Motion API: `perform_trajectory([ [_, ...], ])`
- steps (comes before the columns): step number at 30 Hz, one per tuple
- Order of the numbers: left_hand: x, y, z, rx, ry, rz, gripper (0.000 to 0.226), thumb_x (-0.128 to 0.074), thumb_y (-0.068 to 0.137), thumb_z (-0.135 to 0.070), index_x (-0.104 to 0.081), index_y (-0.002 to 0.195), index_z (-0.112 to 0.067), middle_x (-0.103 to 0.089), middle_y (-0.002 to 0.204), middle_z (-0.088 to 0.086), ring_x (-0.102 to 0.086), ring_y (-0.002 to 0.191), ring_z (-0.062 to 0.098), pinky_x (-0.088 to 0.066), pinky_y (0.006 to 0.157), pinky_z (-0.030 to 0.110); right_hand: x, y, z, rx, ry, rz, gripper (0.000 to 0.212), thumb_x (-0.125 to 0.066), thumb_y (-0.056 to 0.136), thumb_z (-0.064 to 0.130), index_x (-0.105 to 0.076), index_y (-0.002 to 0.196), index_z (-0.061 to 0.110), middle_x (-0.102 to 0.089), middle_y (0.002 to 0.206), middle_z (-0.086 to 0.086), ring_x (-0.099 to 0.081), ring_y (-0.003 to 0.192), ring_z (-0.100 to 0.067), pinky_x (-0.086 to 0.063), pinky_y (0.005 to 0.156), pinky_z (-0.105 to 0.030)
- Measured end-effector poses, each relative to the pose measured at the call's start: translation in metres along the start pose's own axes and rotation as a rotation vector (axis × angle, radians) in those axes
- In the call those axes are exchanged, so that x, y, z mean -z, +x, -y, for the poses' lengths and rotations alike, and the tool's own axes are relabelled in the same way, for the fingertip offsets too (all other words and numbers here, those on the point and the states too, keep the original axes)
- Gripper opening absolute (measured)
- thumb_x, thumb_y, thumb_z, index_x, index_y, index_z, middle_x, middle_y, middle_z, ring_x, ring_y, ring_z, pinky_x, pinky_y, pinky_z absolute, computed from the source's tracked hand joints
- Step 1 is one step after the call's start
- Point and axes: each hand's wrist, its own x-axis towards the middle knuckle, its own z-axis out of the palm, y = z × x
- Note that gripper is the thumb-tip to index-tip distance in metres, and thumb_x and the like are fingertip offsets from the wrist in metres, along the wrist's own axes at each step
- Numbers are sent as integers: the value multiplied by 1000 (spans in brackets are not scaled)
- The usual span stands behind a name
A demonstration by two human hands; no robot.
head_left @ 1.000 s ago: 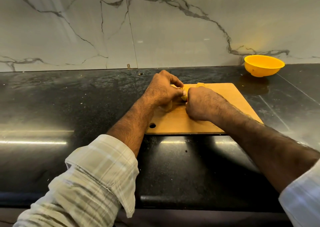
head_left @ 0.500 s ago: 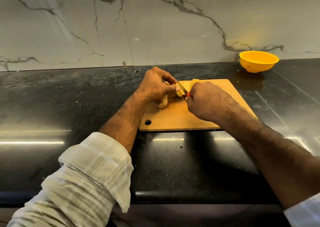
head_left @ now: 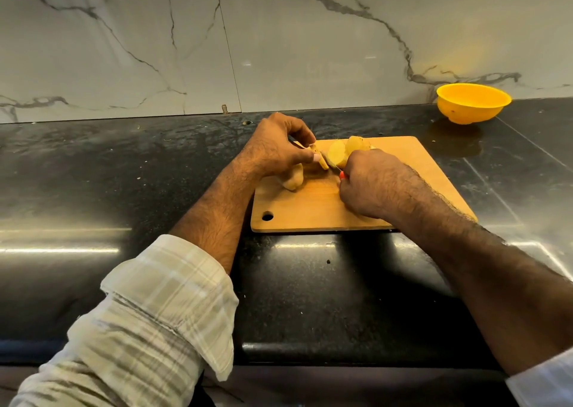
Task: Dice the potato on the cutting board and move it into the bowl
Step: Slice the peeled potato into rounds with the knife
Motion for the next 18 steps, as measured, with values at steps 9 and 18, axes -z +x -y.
perform_trajectory([
  [9, 4, -3, -4, 28, 48, 35, 26, -90, 81, -28, -78, 102, -19, -75, 103, -4, -71, 98, 11, -64, 89, 40, -3, -1, -10, -12, -42, -83, 28, -59, 101, 27, -62, 122, 8, -42, 83, -3, -48, 87, -26, -51, 82, -44],
  [18, -7, -1, -13, 84, 250, 94, 39, -92, 76, -42, -74, 107, -27, -72, 102, -9, -69, 99, 10, -62, 91, 38, 3, -6, -14, -56, -50, -87, 31, -56, 102, 23, -58, 126, 2, -44, 95, -9, -47, 91, -29, -52, 90, -47],
])
